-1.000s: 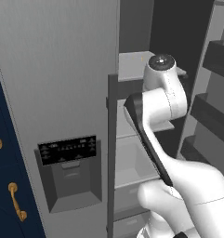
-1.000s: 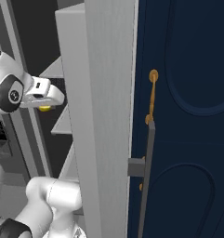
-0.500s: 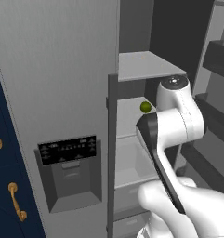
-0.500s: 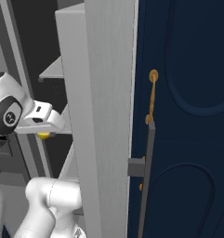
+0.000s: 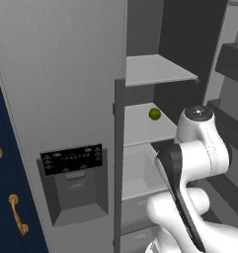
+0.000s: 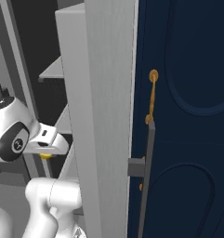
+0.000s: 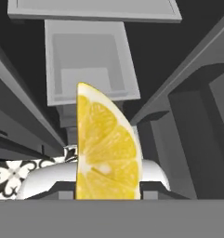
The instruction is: Grab a lemon wedge from the fridge and one ice cube from the ice bowl, and put them in the glass of lemonade.
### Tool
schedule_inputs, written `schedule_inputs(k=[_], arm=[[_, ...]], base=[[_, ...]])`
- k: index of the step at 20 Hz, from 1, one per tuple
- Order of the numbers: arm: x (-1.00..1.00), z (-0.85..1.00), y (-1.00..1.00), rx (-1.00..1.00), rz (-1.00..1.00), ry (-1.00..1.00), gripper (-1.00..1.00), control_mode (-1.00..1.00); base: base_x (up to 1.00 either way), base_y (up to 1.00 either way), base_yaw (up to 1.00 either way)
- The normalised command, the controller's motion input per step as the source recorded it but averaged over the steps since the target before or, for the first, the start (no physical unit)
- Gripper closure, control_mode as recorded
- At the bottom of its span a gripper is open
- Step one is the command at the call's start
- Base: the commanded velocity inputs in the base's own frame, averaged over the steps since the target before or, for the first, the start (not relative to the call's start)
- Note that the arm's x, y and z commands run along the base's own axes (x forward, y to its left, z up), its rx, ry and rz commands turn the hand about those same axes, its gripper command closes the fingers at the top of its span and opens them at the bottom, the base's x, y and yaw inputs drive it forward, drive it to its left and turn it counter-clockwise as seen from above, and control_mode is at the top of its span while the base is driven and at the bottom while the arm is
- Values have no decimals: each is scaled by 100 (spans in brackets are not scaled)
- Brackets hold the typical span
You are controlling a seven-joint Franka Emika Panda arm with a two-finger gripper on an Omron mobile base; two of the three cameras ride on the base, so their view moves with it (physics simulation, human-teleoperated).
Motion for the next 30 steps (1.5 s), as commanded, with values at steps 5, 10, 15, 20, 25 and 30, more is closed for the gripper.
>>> schedule_inputs(k=[5,10,15,20,25,30], arm=[[-2,-10,0,2,0,0,100,-100],[0,0,0,0,0,0,100,100],[0,0,0,0,0,0,100,100],[0,0,0,0,0,0,100,100],[0,0,0,0,0,0,100,100],[0,0,0,0,0,0,100,100]], base=[[0,0,0],[-8,0,0],[-75,25,16],[-45,50,47],[-1,45,74],[9,37,83]])
